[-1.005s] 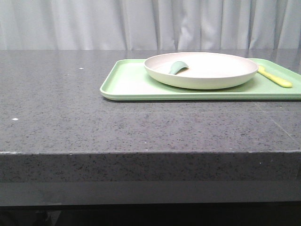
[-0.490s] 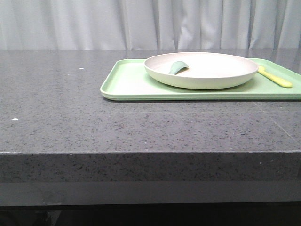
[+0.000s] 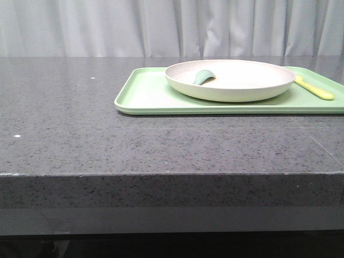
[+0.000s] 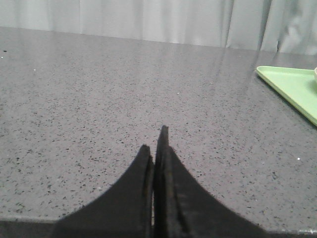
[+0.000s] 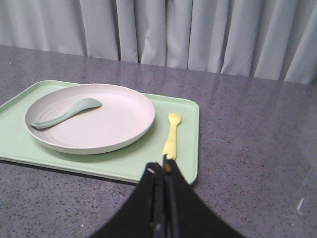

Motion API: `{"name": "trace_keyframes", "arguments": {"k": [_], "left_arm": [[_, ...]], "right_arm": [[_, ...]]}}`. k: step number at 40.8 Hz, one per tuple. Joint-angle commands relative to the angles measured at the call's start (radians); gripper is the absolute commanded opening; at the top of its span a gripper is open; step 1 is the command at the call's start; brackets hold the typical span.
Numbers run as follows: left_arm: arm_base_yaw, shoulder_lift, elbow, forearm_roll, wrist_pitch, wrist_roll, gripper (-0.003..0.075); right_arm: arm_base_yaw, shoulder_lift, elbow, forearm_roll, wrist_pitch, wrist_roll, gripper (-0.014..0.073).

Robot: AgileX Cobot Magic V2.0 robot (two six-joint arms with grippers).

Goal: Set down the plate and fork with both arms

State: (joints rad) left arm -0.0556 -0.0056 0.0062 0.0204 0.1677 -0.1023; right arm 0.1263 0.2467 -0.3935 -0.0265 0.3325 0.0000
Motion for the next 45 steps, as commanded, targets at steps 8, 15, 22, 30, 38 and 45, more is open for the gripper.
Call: {"name": "trace_keyframes", "arguments": {"k": [8,15,22,30,38,45], "left_arm": [[0.003,-0.022,0.003,-0.008,-0.082,0.0,-0.0018],[0.003,-0.022,0.003,-0.008,-0.082,0.0,-0.0018],[0.003,-0.022,0.003,-0.008,-0.082,0.0,-0.0018],[0.003,-0.022,0.003,-0.008,-0.082,0.0,-0.0018],[0.003,-0.02,0.003,-0.008,-0.082,0.0,-0.0018],[0.003,-0.02,0.003,-0.008,-0.082,0.0,-0.0018]], "right_arm": [[-0.011,0.009,0.034,-0.008,-0.137,-0.029,-0.0114],[-0.058,-0.051,0.205,0.037,-0.233,-0.032,-0.0114],[-0.108,-0.165,0.34,0.072,-0.231,-0.032,-0.0114],[-0.127,-0.263,0.418,0.108,-0.201,-0.032,-0.0114],[-0.127,-0.276,0.417,0.108,-0.201,-0.032,-0.0114],[-0.127,-0.276,0.417,0.108,-0.201,-0.032,-0.0114]]}}
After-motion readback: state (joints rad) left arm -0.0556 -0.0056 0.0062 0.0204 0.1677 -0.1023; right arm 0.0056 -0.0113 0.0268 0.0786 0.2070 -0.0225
